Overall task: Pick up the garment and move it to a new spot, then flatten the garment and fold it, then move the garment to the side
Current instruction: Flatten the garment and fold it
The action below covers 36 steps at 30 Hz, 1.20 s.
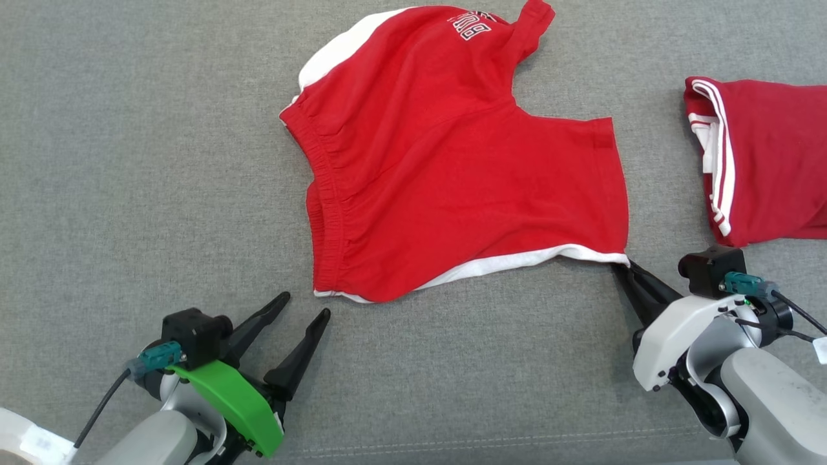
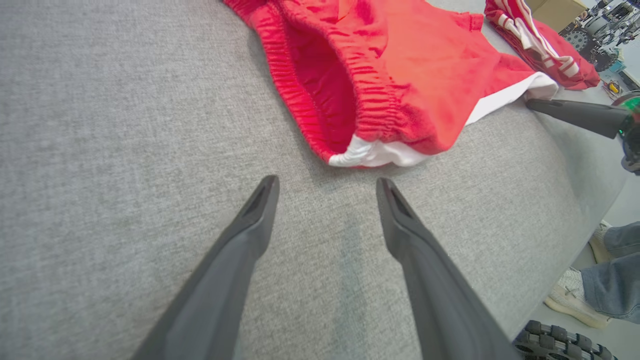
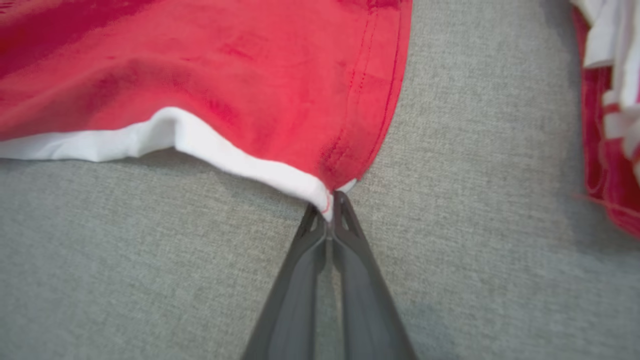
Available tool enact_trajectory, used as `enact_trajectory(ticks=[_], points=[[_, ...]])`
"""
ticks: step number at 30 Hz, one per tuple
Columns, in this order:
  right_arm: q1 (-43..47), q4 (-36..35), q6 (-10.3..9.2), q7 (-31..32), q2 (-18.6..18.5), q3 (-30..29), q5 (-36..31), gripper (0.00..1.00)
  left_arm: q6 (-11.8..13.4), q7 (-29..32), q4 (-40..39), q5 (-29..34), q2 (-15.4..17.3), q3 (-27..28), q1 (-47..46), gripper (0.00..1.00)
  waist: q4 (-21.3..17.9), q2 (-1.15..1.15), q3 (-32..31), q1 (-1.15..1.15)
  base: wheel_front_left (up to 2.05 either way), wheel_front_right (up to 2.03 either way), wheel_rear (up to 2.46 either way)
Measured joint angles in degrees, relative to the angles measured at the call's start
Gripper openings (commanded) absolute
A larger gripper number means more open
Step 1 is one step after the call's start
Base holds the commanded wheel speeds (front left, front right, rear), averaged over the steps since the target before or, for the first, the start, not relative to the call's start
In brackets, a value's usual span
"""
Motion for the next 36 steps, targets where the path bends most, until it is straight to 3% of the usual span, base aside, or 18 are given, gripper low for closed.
enact_trajectory(ticks=[9,10,13,14,16,20,24,25,27,30,31,36], points=[[-0.9,1.6,0.63,-0.2,1.1,0.6,0.0,0.00,-0.3,-0.5,1.4,0.3,-1.8,-1.0,-2.1,1.00,-0.4,0.00,-0.5,0.00,0.00,0.00,0.00],[-1.0,1.8,0.85,-0.2,1.1,0.7,0.0,0.00,-0.4,-0.5,1.7,0.3,-1.8,-1.3,-2.2,0.95,-0.5,0.00,-0.5,0.00,0.00,0.00,0.00],[-1.4,2.2,1.05,-0.2,1.2,0.8,0.0,0.00,-0.8,-0.5,2.3,0.5,-2.0,-1.9,-2.3,0.98,-0.7,0.00,-0.6,0.00,0.00,0.00,0.00],[-1.5,2.4,1.11,-0.2,1.3,0.9,0.0,0.00,-0.8,-0.5,2.6,0.5,-2.0,-2.1,-2.3,0.87,-0.8,0.00,-0.6,0.00,0.00,0.00,0.00],[-1.9,2.7,1.13,-0.2,1.4,1.0,0.0,0.00,-0.8,-0.5,3.2,0.5,-2.1,-2.3,-2.4,0.80,-0.9,0.00,-0.7,0.00,0.00,0.00,0.00],[-1.9,3.3,1.48,-0.5,1.5,1.0,0.0,0.00,-0.8,-0.5,3.6,0.5,-3.1,-2.4,-3.1,0.81,-1.2,0.00,-0.9,0.00,0.00,0.00,0.00],[-2.1,3.8,1.71,-0.5,1.8,1.3,0.0,0.00,-0.8,-0.5,4.0,0.5,-3.6,-2.4,-3.9,0.38,-1.5,0.00,-1.2,0.00,0.00,0.00,0.00],[-2.2,4.0,1.96,-0.5,1.9,1.4,0.0,0.00,-0.8,-0.5,4.2,0.5,-3.6,-2.5,-3.9,0.31,-1.6,0.00,-1.2,0.00,0.00,0.00,0.00],[-2.4,4.2,2.03,-0.5,2.2,1.4,0.0,0.00,-0.9,-0.5,4.7,0.5,-3.6,-2.7,-4.0,0.28,-1.8,0.00,-1.3,0.00,0.00,0.00,0.00],[-2.6,4.6,2.05,-0.7,2.4,1.4,0.0,0.00,-0.9,-0.6,5.2,0.5,-3.7,-3.0,-4.0,0.05,-2.0,0.00,-1.5,0.00,0.00,0.00,0.00],[-2.8,4.7,2.07,-0.7,2.5,1.4,0.0,0.00,-0.9,-0.6,5.2,0.5,-3.7,-3.0,-4.1,0.00,-2.1,0.00,-1.5,0.00,0.00,0.00,0.00],[-3.7,5.0,2.91,-0.7,2.7,1.5,0.0,0.00,-1.3,-0.6,5.3,0.4,-3.7,-3.3,-5.4,0.00,-2.4,0.00,-1.8,0.00,0.00,0.00,0.00]])
